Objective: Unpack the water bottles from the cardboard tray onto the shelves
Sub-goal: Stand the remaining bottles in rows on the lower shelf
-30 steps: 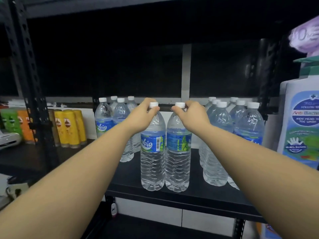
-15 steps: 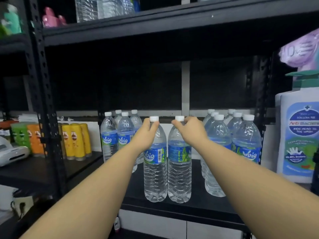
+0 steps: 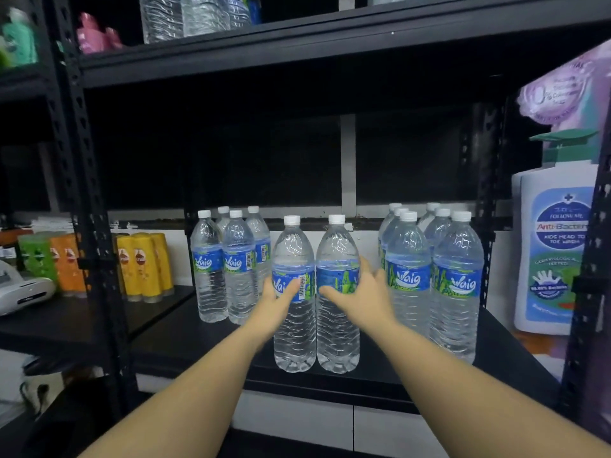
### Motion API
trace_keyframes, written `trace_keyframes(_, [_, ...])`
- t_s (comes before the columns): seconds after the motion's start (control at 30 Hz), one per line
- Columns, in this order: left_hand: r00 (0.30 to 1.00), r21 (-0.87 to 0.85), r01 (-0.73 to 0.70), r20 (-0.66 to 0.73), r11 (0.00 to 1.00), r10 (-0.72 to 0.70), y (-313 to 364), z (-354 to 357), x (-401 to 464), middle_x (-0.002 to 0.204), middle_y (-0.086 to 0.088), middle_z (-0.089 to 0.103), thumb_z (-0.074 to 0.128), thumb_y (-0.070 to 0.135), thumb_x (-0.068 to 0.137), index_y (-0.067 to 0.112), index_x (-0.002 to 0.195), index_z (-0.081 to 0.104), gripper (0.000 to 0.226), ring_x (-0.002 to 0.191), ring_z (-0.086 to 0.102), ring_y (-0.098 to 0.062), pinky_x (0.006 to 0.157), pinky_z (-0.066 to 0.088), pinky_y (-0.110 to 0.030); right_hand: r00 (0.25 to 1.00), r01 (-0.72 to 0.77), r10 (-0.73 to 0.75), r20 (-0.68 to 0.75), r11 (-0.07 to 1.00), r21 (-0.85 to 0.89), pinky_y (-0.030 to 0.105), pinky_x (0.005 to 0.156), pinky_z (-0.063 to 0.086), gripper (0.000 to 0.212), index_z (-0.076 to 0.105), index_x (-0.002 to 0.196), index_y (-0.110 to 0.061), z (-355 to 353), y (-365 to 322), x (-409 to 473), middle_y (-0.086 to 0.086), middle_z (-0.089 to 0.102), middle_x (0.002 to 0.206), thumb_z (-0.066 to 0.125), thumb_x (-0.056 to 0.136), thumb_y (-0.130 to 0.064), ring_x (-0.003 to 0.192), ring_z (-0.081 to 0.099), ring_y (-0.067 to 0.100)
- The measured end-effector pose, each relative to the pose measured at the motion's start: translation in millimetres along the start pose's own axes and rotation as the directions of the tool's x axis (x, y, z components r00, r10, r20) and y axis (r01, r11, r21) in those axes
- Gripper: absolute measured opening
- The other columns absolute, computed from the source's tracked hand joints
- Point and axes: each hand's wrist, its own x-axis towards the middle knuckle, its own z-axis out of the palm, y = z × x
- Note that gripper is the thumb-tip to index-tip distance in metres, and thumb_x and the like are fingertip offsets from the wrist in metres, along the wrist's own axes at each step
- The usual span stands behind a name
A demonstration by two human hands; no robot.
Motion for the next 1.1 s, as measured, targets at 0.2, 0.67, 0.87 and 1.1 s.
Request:
trace_keyframes(0.2, [0.998, 0.121, -0.012, 0.063, 0.993, 0.005, -34, -2, -8, 0.130, 0.015, 0.066, 0.072, 0.023, 0.075, 0.043, 0.148, 0.027, 0.088, 0.116, 0.065, -0.011, 0.104, 0.050, -0.038, 0.984, -0.096, 0.075, 0.161, 0.988, 0.124, 0.030, 0.083, 0.055, 0.082, 0.049, 0.123, -0.031, 36, 46, -31, -0.013, 0.063, 0.109, 0.081, 0.051, -0.055, 0.101, 0.065, 0.007])
trace_keyframes(0.67, [0.998, 0.031, -0.050, 0.027, 0.998, 0.049, -73, 4, 6, 0.111, 0.016, 0.078, 0.087, 0.025, 0.068, 0.034, 0.129, 0.057, 0.069, 0.101, 0.074, -0.002, 0.092, 0.055, -0.029, 0.979, -0.141, 0.093, 0.184, 0.952, 0.270, 0.015, 0.069, 0.049, 0.073, 0.046, 0.126, -0.030, 58, 71, -37, -0.014, 0.073, 0.100, 0.084, 0.064, -0.027, 0.089, 0.069, -0.002])
trace_keyframes(0.87, [0.999, -0.031, -0.037, 0.006, 0.999, 0.037, -89, 13, 14, 0.111, 0.012, 0.078, 0.088, 0.038, 0.058, 0.031, 0.128, 0.056, 0.078, 0.103, 0.075, -0.006, 0.101, 0.056, -0.039, 0.975, -0.146, 0.087, 0.206, 0.945, 0.293, 0.031, 0.086, 0.058, 0.076, 0.054, 0.125, -0.030, 58, 81, -34, -0.014, 0.075, 0.103, 0.079, 0.054, -0.037, 0.093, 0.070, 0.000])
trace_keyframes(1.1, [1.000, -0.071, -0.006, 0.016, 0.997, 0.007, -99, 13, 15, 0.109, 0.012, 0.079, 0.092, 0.027, 0.074, 0.029, 0.124, 0.062, 0.058, 0.101, 0.076, -0.007, 0.100, 0.056, -0.038, 0.983, -0.139, 0.091, 0.157, 0.936, 0.325, 0.035, 0.088, 0.059, 0.081, 0.054, 0.121, -0.030, 59, 88, -34, -0.016, 0.074, 0.103, 0.090, 0.049, -0.040, 0.093, 0.071, -0.001])
